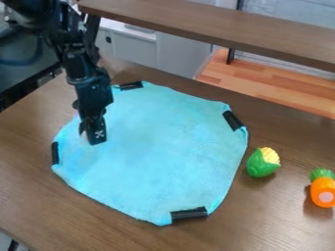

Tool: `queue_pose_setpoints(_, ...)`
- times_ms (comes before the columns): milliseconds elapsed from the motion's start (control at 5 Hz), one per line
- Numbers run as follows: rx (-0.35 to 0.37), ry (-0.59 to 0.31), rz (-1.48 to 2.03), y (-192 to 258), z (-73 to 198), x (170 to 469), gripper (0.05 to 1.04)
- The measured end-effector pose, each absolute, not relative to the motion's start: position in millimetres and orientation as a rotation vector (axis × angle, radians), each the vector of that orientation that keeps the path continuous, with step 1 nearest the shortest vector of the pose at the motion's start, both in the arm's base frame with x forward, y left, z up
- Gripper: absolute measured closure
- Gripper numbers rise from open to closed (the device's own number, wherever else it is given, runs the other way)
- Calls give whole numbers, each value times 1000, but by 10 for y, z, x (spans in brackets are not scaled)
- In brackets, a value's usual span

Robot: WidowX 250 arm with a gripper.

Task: Move the black thing to the left side of cloth

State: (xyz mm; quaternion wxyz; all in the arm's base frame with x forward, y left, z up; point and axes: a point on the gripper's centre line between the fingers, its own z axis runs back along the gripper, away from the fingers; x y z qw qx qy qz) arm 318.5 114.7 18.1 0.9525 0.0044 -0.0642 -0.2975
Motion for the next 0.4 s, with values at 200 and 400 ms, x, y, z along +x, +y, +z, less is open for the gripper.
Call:
queue_pose_setpoints(200,19,-146,-607,1151,179,3215,173)
queue_pose_setpoints(400,-8,-156,-618,1113,193,3224,81)
